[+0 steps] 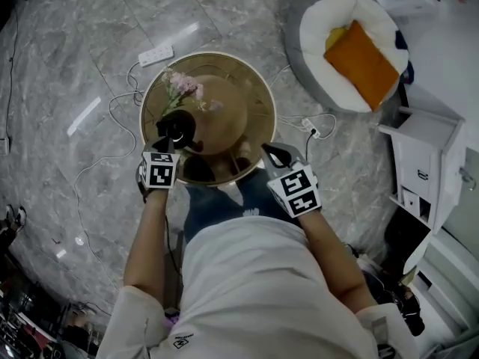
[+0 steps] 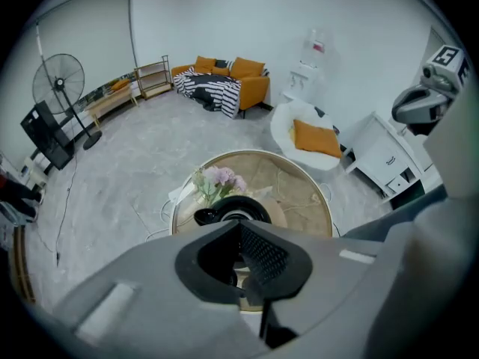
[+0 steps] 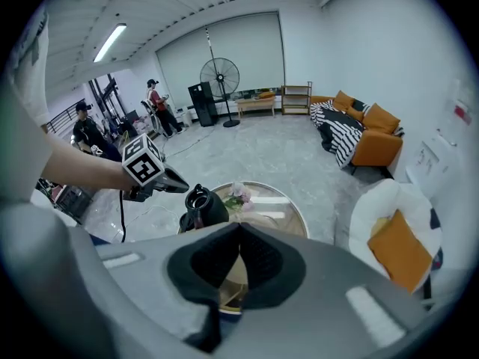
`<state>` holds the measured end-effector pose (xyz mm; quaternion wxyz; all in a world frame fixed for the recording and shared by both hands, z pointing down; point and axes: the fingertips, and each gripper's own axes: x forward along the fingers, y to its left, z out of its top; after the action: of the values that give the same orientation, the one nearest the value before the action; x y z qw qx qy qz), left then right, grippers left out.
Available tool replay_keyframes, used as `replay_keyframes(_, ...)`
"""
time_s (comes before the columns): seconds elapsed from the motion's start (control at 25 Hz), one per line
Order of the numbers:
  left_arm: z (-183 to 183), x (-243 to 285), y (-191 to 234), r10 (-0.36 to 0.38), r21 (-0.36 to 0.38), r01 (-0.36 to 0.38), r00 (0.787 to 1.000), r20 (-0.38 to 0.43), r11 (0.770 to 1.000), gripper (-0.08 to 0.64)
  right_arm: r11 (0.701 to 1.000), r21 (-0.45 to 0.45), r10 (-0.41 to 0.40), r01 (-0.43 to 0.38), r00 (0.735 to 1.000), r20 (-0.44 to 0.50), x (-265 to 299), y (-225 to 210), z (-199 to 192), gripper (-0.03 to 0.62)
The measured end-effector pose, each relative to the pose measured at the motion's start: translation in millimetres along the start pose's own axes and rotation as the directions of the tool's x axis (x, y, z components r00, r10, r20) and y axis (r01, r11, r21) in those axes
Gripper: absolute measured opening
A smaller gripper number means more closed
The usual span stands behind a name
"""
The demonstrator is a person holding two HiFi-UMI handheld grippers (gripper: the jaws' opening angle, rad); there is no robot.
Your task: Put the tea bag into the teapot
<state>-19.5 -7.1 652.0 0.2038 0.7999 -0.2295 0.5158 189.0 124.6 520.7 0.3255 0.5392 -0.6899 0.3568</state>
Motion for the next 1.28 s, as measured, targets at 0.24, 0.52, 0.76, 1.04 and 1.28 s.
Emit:
replay_keyframes(0.24, 41.2, -67.1, -5.7, 0.013, -0.108, 0.005, 0.985, 0.172, 0.994, 0.008, 0.998, -0.047, 0.056, -0.052, 0.993, 0.103, -11.8, 15.4, 42.6, 0.003)
replay_keyframes(0.52, 90.3, -156.6, -12.1, 0.028, -0.145, 0.029, 0.927, 0.374, 0.989, 0.008, 0.990, -0.079, 0.133, -0.115, 0.952, 0.277, -41.6, 30.8, 116.4, 0.003)
replay_keyframes(0.76, 137.2, -232.0, -10.5, 0.079, -0.160, 0.009, 0.841, 0.535, 0.987, 0.008, 0.972, -0.176, 0.219, -0.156, 0.875, 0.431, -82.4, 43.4, 190.6, 0.003)
replay_keyframes(1.04, 179.6, -329.3, 3.1, 0.139, -0.203, 0.023, 0.654, 0.744, 0.979, 0.008, 0.951, -0.253, 0.296, -0.181, 0.773, 0.561, -133.1, 59.5, 251.0, 0.003)
replay_keyframes(1.28, 191.7, -397.9, 13.4, 0.191, -0.214, -0.010, 0.493, 0.849, 0.977, 0.008, 0.935, -0.315, 0.331, -0.162, 0.716, 0.615, -164.8, 70.8, 285.7, 0.003)
